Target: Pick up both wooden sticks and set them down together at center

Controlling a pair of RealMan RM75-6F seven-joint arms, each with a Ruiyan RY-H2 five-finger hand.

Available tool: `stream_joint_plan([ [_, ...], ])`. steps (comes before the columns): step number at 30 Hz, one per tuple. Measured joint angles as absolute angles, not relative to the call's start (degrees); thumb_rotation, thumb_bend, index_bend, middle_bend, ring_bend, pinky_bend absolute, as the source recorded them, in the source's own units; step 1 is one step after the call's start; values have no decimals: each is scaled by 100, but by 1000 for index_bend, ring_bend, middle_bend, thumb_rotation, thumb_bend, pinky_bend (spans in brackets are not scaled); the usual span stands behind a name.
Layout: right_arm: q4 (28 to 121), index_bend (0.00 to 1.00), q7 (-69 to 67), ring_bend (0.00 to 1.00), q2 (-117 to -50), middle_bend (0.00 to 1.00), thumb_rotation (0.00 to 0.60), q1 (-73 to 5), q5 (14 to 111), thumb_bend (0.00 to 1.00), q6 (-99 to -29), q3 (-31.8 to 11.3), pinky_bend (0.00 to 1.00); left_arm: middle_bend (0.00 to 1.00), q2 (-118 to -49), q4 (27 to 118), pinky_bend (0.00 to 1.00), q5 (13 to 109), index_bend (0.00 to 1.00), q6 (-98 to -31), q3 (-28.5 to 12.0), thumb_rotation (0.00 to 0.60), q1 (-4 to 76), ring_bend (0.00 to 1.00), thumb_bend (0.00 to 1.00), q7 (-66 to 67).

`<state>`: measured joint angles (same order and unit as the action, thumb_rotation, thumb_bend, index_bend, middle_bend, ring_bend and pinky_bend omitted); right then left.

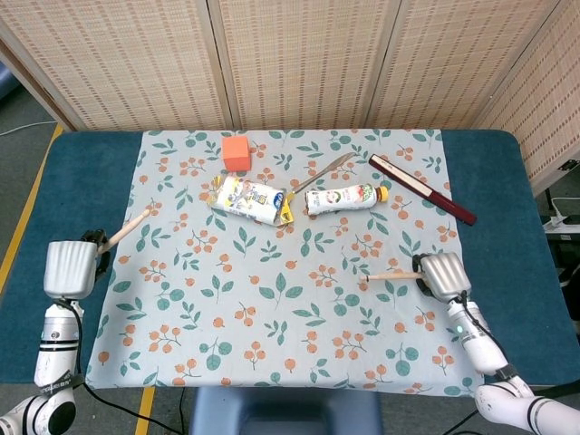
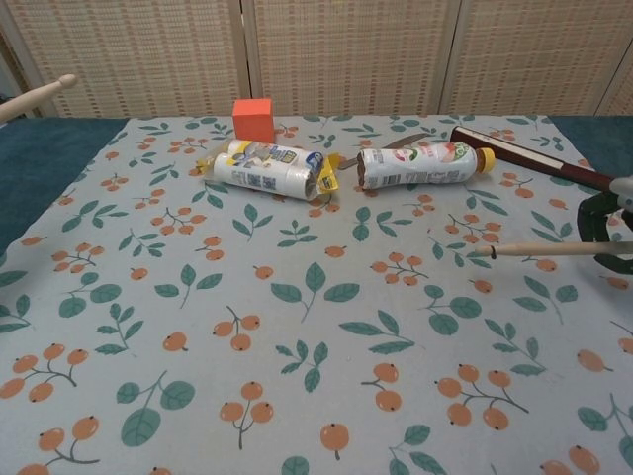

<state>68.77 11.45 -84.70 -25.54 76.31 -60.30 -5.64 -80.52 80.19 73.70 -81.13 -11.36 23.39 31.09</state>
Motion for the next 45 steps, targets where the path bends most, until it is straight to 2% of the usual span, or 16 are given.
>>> stream_joint_plan([
  [10,9082,827,953,783,-7364,646,600,-2502,7878,972,-6455,-767,992,801,-8378,7994,1000,7236,681,-7997,-1317,600,2568,1000,396,3204],
  [15,10237,828,1306,783,-7011,646,600,-2661,7773,972,-6531,-1067,992,801,-8631,8212,1000,7221,681,-7951,-1434,600,2782,1000,395,3316],
  [18,10627,828,1651,783,-6961,646,600,-2843,7493,972,-6499,-1276,992,802,-8719,8455,1000,7284,681,-7944,-1462,600,2892,1000,396,3401],
  [30,11201,828,2430,783,-7244,646,600,-3664,6128,972,-6199,-1822,992,802,-9015,9584,1000,7718,681,-8120,-1386,600,3085,1000,394,3612],
  [45,11273,827,2986,784,-7641,646,600,-4412,5119,972,-6148,-1874,992,802,-9346,9700,1000,7890,681,-8188,-1275,600,3146,1000,394,3664],
])
